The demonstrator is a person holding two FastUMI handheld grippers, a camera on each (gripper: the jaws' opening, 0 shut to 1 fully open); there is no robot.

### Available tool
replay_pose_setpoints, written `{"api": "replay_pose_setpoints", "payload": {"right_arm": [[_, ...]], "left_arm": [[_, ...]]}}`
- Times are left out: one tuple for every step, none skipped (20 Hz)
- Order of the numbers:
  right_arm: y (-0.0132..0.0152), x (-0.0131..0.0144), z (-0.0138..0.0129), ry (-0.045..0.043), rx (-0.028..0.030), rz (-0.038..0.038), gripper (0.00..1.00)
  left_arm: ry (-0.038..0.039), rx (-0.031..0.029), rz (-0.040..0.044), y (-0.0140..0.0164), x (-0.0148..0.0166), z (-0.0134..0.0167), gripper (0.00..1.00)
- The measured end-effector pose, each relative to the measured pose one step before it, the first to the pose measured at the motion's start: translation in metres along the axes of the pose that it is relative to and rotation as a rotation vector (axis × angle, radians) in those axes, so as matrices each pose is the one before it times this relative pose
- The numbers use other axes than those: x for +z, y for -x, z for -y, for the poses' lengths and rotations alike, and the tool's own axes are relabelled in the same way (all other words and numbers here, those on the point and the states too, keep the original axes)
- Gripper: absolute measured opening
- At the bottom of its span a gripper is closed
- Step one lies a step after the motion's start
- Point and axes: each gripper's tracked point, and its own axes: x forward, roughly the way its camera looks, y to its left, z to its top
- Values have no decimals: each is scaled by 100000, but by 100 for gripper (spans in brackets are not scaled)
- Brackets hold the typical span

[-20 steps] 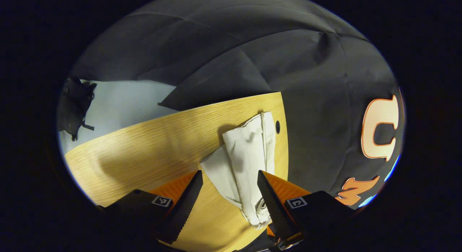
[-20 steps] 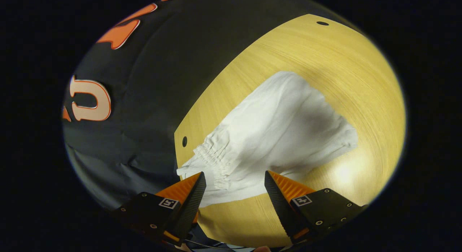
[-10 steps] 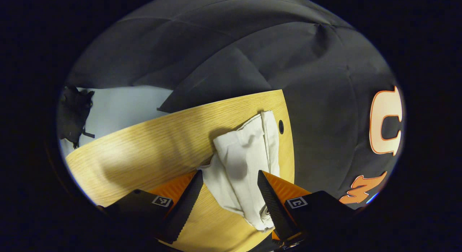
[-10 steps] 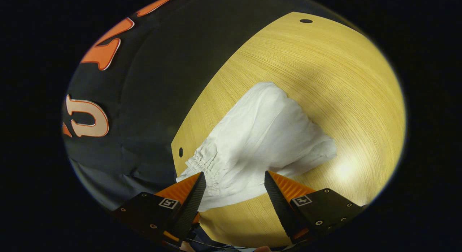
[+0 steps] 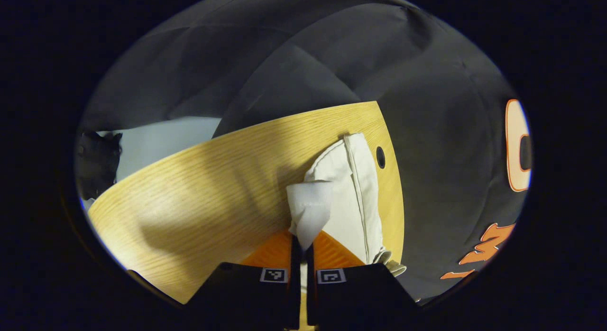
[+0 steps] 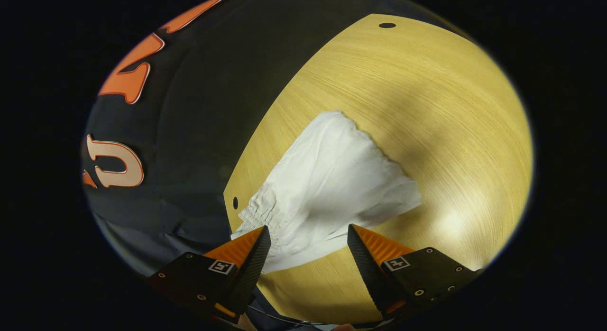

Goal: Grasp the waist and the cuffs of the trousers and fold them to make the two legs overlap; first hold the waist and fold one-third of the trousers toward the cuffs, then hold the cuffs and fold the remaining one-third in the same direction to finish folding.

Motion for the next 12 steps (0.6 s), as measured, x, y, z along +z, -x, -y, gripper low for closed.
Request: {"api": "replay_pose_setpoints", "payload": {"right_arm": [[349,483,539,-431,-164,777,98],[676,456,571,-464,95,674,98],[332,460,361,-640,-43,549,98],[283,265,194,-724,227,579,98],[178,383,259,-496,569,467,98],[261,201,394,-366,322,438,98],[136,269,190,-230,523,265,98],[343,154,240,-261,568,-113,98],[456,389,269,-552,520,169,98],[348,370,294,-642,814,56,98],[480,495,413,-781,920,122,98],[336,355,315,-584,600,270,98]], "left_arm": [[-2662,-4984,2369,598,244,1781,5],[-4442,-3368,2335,486,407,1592,5],[-5290,-1772,1436,820,321,1485,5],[-4572,-2088,955,603,323,1687,5],[-3656,-2778,1033,822,-54,1993,5],[-2986,-2974,1324,487,366,2081,5],[-3050,-3199,1206,287,205,2173,5],[-3648,-3009,1013,182,187,2380,5],[-4513,-2725,906,302,-35,2213,5],[-4719,-2432,662,-88,-132,2376,5],[-4496,-2404,345,-333,-545,2540,5],[-4020,-2344,74,-444,-401,2499,5]]}}
